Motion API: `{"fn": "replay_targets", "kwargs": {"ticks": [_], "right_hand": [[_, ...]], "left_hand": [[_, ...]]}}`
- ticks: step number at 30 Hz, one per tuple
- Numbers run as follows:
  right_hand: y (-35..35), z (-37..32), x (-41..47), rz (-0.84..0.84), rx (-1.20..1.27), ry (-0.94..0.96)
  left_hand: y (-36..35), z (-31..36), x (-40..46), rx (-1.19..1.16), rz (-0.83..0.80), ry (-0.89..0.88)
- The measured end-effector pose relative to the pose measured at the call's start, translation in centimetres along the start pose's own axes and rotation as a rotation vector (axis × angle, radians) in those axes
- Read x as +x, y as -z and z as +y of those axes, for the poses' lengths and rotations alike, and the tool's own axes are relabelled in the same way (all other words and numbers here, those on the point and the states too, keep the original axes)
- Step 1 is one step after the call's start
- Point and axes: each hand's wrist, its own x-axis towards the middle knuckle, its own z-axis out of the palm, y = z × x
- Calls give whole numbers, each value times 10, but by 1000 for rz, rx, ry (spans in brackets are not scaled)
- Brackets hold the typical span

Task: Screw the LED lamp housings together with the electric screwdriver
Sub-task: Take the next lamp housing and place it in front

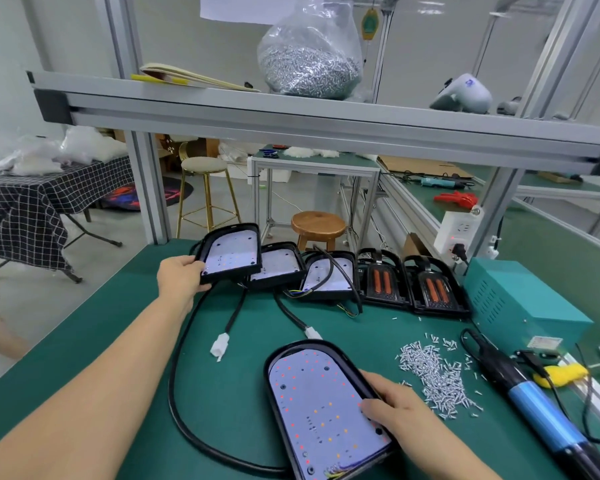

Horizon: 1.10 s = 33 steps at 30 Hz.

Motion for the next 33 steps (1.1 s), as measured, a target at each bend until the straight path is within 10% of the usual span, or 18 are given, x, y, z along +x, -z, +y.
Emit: {"fn": "replay_targets", "kwargs": {"ticks": [10, 21, 29, 33], "right_hand": [[-6, -14, 10, -55, -50, -46], [-66, -104, 111, 173, -917, 399], [-104, -98, 157, 154, -1142, 383], [-104, -90, 161, 192, -1122, 421]], "left_hand": [[-11, -8, 6, 57, -96, 40], [-2, -13, 8, 114, -42, 169], [12, -13, 6, -84, -99, 263], [24, -21, 10, 208, -100, 144]]}}
